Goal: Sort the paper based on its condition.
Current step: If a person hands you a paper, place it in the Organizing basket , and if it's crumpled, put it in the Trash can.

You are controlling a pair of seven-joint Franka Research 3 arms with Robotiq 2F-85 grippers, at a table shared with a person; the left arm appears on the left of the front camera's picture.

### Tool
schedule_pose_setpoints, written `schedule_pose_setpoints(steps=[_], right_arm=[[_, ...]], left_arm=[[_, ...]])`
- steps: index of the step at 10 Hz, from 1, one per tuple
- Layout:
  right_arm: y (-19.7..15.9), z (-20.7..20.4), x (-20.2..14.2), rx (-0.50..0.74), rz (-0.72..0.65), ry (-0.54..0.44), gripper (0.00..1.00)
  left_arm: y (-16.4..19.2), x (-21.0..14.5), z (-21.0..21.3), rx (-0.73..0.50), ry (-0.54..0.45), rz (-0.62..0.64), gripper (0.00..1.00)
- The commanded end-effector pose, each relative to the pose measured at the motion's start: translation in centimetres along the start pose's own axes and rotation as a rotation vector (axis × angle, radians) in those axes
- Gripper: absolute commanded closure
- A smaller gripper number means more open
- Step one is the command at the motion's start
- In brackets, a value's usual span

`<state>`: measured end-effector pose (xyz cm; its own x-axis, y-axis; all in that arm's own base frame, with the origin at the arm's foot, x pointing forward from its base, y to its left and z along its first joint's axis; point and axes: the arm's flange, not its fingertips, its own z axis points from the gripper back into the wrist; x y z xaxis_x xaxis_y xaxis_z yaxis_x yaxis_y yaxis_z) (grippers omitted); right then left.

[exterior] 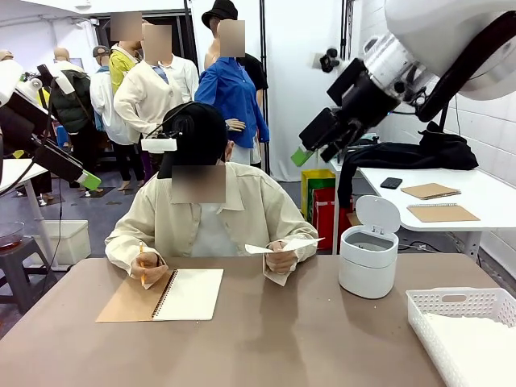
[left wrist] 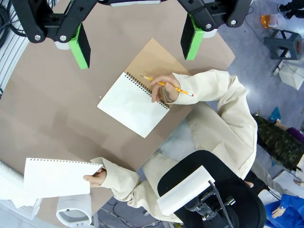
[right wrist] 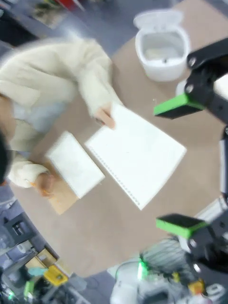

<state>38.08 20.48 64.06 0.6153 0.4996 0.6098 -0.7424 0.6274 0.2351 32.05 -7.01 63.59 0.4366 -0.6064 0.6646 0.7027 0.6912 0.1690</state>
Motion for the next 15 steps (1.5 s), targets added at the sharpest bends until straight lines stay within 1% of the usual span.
schedule_pose_setpoints(steps=[1,2,3,4,5,6,7,8,9,12,13,15], right_arm=[[-2.2,-1.5,0.9,0.105,-0.284,0.040,0.00],[-3.4,-2.0,0.5,0.137,-0.407,0.063,0.00],[-4.7,-2.5,-0.2,0.217,-0.553,0.100,0.00],[-6.5,-3.3,-0.7,0.255,-0.692,0.102,0.00],[-8.0,-3.9,-1.1,0.311,-0.792,0.109,0.00],[-8.8,-4.8,-1.8,0.315,-0.875,0.135,0.00],[-9.5,-5.5,-2.6,0.339,-0.908,0.150,0.00],[-9.6,-5.8,-2.8,0.290,-0.831,0.130,0.00],[-9.9,-5.0,-2.9,0.311,-0.853,0.158,0.00],[-10.2,-5.3,-3.0,0.304,-0.867,0.158,0.00],[-11.6,-7.2,-2.9,0.349,-0.972,0.240,0.00],[-13.3,-9.4,-3.8,0.368,-1.063,0.281,0.00]], left_arm=[[0.1,0.0,0.1,0.003,0.001,-0.005,0.00],[0.1,0.0,0.1,0.003,0.001,-0.005,0.00],[0.1,0.0,0.1,0.003,0.001,-0.005,0.00],[0.1,0.0,0.1,0.003,0.001,-0.005,0.00],[0.1,0.0,0.1,0.003,0.001,-0.005,0.00],[0.1,0.0,0.1,0.003,0.001,-0.005,0.00],[0.1,0.0,0.1,0.003,0.001,-0.005,0.00],[0.1,0.0,0.1,0.003,0.001,-0.005,0.00],[0.1,0.0,0.1,0.003,0.001,-0.005,0.00],[0.1,0.0,0.1,0.003,0.001,-0.005,0.00],[0.1,0.0,0.1,0.003,0.001,-0.005,0.00],[0.1,0.0,0.1,0.003,0.001,-0.005,0.00]])
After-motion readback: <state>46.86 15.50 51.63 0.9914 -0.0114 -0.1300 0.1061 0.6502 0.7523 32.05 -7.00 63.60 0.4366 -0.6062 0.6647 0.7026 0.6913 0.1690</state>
